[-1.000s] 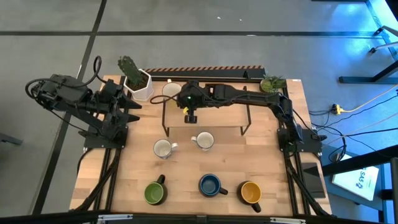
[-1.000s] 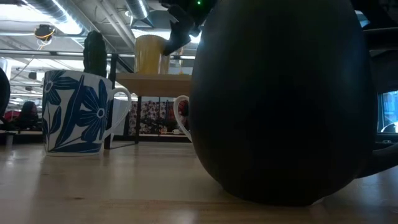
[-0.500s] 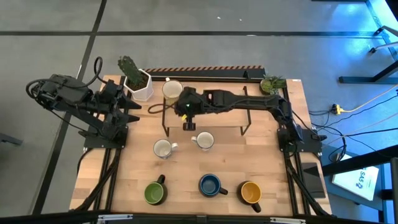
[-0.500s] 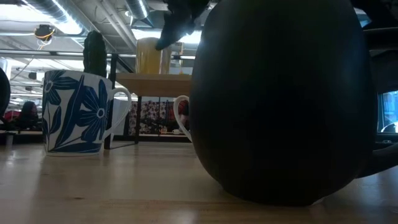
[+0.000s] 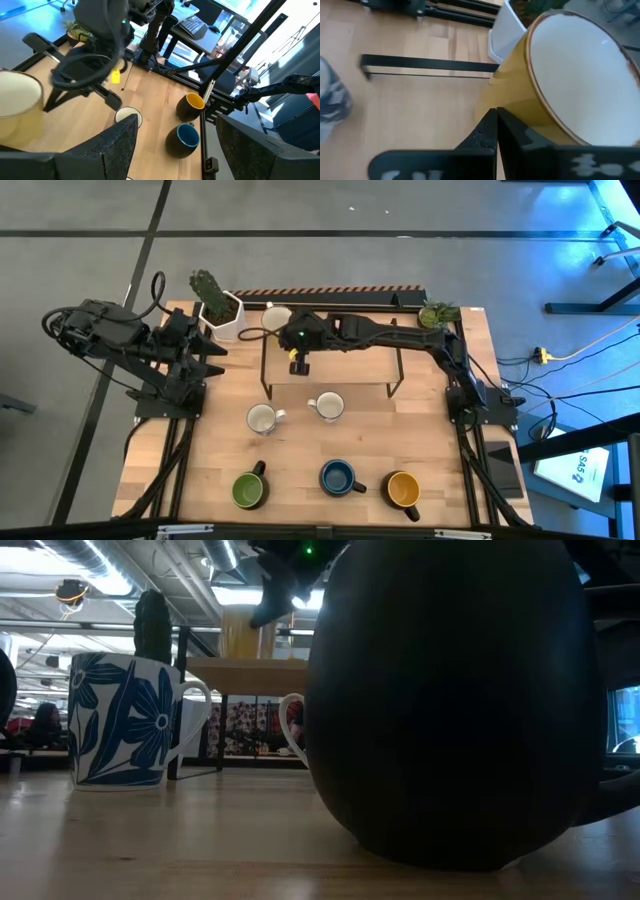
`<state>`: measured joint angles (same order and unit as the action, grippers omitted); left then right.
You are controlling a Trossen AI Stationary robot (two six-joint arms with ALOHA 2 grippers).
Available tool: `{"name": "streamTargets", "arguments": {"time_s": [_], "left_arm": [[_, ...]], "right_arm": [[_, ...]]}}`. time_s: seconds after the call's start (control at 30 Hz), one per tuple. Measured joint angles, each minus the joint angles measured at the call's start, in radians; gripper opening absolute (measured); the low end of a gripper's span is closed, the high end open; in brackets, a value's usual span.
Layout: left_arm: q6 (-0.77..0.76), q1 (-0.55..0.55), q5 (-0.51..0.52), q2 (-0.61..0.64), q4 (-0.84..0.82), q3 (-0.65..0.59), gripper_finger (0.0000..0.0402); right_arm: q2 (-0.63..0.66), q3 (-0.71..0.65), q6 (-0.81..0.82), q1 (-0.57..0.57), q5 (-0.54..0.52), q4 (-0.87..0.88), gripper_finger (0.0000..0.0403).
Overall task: Place coffee mugs
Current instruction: Put the yellow cup on the shelf, then put the right white and blue patterned cup on the shelf aligned with the other yellow cup
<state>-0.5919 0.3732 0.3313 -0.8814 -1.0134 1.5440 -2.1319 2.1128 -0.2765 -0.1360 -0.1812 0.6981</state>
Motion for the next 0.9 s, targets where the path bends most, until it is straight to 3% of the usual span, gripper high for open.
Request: {"name": "streamTargets", "arguments": {"time_s": [0.2, 0.33, 0.47, 0.63, 0.77, 0.9], "left_arm": [[0.0, 0.0, 0.0, 0.0, 0.0, 0.0, 0.0263], [-0.001, 0.0, 0.0, 0.0, 0.0, 0.0, 0.0263], [0.0, 0.0, -0.006, 0.001, -0.001, 0.0, 0.0263], [0.0, 0.0, -0.007, 0.005, -0.006, 0.0, 0.0263], [0.0, 0.0, -0.007, 0.005, -0.006, 0.0, 0.0263], [0.0, 0.0, -0.007, 0.005, -0.006, 0.0, 0.0263]], "right_arm": [[0.0, 0.0, -0.017, -0.003, 0.019, 0.0, 0.0], [0.029, -0.001, -0.017, 0.018, 0.109, 0.063, 0.0], [0.1, 0.001, -0.017, 0.073, 0.192, 0.254, 0.0001], [0.12, 0.0, -0.017, 0.171, 0.174, 0.55, 0.0005], [0.106, 0.0, -0.016, 0.247, 0.189, 0.688, 0.005], [0.103, -0.043, 0.002, 0.306, 0.13, 0.614, 0.0131]]}}
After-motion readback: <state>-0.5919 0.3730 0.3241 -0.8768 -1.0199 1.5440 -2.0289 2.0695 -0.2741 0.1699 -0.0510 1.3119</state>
